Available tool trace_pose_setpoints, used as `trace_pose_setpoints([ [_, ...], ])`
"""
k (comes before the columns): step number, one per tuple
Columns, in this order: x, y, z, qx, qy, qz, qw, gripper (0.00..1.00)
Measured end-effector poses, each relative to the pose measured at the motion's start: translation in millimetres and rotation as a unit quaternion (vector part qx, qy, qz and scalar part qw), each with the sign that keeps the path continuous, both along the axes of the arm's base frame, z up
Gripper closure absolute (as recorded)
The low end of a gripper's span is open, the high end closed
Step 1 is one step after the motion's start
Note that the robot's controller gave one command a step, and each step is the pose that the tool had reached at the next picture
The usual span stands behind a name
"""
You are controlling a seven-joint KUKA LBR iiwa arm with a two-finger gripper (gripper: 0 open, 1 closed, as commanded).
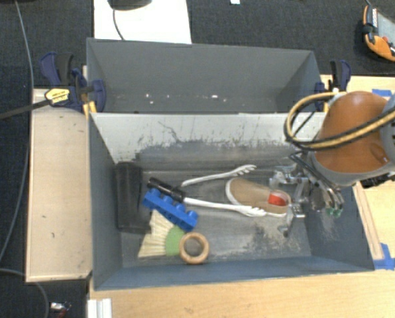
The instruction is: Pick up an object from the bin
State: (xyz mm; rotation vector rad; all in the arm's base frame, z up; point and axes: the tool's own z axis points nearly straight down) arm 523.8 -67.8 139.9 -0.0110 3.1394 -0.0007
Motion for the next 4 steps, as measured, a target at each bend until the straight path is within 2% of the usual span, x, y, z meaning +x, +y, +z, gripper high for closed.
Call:
trace_pose_setpoints([
  [1, 0.0, 0, 0, 0.0, 0.0001, 0.0, 1.0, 0.0],
  [2, -3.2, -7, -17, 0.0, -0.0047, 0.019, 0.9998, 0.0],
  [3, 34.5, -62, -68, -0.001, -0.0077, 0.148, 0.989, 0.0],
  [4, 23.8, -62, -65, -0.001, -0.0092, 0.126, 0.992, 0.0],
])
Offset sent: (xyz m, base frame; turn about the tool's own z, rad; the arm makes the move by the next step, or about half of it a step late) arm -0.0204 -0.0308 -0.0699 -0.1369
